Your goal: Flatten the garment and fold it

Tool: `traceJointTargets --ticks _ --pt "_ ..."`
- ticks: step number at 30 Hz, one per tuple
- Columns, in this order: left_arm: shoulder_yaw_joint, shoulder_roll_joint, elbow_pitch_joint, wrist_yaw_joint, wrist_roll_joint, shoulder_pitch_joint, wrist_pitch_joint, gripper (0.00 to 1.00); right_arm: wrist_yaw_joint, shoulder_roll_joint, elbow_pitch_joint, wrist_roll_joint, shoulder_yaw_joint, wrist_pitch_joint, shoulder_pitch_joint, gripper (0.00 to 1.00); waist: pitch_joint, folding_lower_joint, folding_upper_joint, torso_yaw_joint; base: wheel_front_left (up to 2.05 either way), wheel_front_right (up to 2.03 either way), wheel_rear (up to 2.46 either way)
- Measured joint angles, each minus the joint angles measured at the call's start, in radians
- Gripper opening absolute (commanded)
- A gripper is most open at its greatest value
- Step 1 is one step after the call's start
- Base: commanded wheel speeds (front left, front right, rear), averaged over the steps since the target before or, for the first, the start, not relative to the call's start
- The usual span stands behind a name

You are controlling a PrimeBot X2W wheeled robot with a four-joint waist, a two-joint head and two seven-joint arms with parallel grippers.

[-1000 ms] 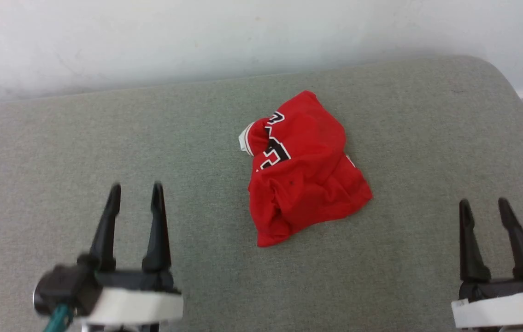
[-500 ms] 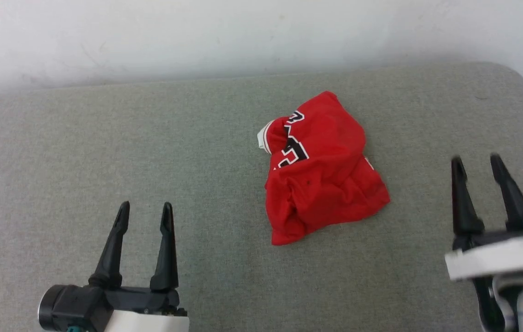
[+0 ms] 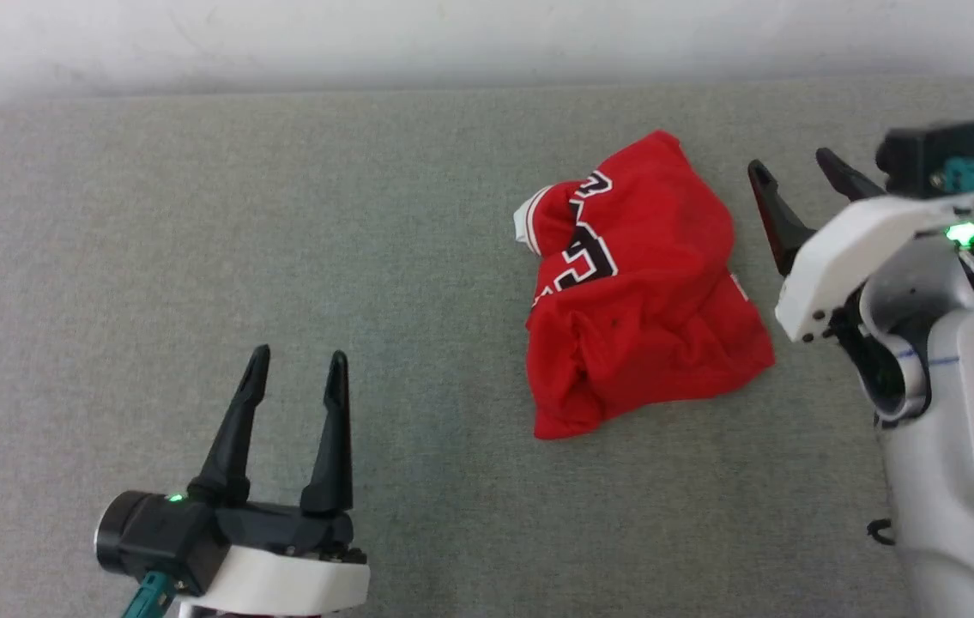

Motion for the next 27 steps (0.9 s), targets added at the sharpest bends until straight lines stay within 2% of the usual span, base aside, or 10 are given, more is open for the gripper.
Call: traceJointTargets --ticks 7,16,17,18,19,27 --pt "-0.039 -0.001 0.024 -0.001 -0.025 -0.051 0.000 1.00 0.000 -0.031 0.203 -0.006 -0.021 0.134 -0.104 1.00 0.050 0.0001 0.0000 0.052 0.00 0.00 0.00" --pt "-0.066 -0.003 0.051 -0.001 -0.027 -0.079 0.000 1.00 0.000 -0.053 0.372 0.016 0.053 0.185 -0.166 1.00 0.098 0.0000 0.0000 0.125 0.00 0.00 0.00" --pt "-0.069 -0.003 0.053 -0.001 -0.027 -0.079 0.000 1.00 0.000 -0.054 0.386 0.017 0.054 0.185 -0.169 0.64 0.103 0.0000 0.0000 0.130 0.00 0.00 0.00" --pt "-0.072 -0.003 0.056 -0.001 -0.028 -0.080 0.000 1.00 0.000 -0.057 0.397 0.015 0.054 0.182 -0.172 0.20 0.106 -0.0001 0.0000 0.136 0.00 0.00 0.00" --pt "-0.076 -0.002 0.060 -0.001 -0.029 -0.080 0.000 1.00 0.000 -0.061 0.410 0.011 0.053 0.175 -0.174 0.00 0.109 -0.0001 0.0000 0.140 0.00 0.00 0.00" --pt "-0.083 -0.003 0.089 0.001 -0.035 -0.085 0.000 1.00 0.000 -0.060 0.450 -0.018 -0.009 0.078 -0.204 0.00 0.083 -0.0001 0.0000 0.149 0.00 0.00 0.00"
